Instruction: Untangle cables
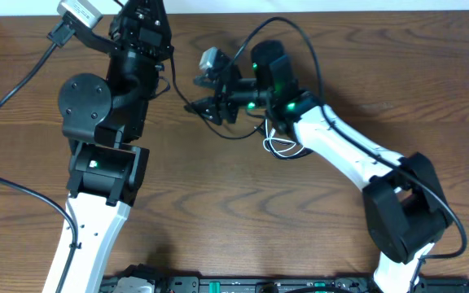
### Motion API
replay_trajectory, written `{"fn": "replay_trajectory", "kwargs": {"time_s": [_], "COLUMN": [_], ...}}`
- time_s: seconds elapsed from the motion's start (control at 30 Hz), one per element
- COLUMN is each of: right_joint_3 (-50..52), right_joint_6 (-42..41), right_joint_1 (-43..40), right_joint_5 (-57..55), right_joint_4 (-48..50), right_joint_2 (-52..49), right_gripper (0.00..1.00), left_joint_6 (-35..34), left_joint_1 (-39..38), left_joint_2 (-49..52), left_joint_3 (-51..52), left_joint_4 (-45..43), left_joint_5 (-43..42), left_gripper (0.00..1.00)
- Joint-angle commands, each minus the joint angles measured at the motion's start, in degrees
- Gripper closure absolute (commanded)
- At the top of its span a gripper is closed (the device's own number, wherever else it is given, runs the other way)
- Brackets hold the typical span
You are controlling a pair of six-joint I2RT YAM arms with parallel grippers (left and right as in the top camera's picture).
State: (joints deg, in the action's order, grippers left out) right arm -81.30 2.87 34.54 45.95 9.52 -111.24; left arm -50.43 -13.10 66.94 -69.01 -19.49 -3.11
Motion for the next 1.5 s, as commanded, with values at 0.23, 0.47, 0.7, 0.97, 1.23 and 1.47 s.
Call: {"fn": "replay_trajectory", "kwargs": {"time_s": [0.23, 0.47, 0.7, 0.97, 1.23, 1.47], "right_joint_3": [-0.3, -0.3, -0.3, -0.3, -0.3, -0.3], "right_joint_6": [-3.0, -4.0, -8.5, -8.1, -8.0, -14.8], "right_joint_1": [0.4, -7.2, -8.5, -2.9, 3.0, 2.5], "right_joint_5": [-7.0, 9.7, 26.3, 30.5, 18.4, 6.5], "right_joint_4": [-2.9, -3.4, 3.0, 4.0, 4.4, 4.4], "right_joint_2": [0.2, 0.7, 1.5, 1.5, 1.5, 1.5], "right_gripper": [0.35, 0.38, 0.33, 0.32, 0.39, 0.99], "left_joint_6": [-2.4, -2.2, -2.4, -2.5, -4.4, -4.6], "left_joint_1": [1.0, 1.9, 1.9, 1.9, 1.9, 2.0], "left_joint_2": [-1.6, -1.7, -1.4, -1.0, -0.7, -0.7], "left_joint_3": [-2.2, -2.2, -2.2, -2.1, -2.2, -2.1], "left_joint_4": [2.8, 4.7, 6.8, 7.5, 9.1, 14.6], "left_joint_5": [-0.8, -1.0, -1.0, -1.2, -4.4, -2.5], "left_gripper": [0.93, 0.92, 0.92, 0.92, 0.93, 0.92]}}
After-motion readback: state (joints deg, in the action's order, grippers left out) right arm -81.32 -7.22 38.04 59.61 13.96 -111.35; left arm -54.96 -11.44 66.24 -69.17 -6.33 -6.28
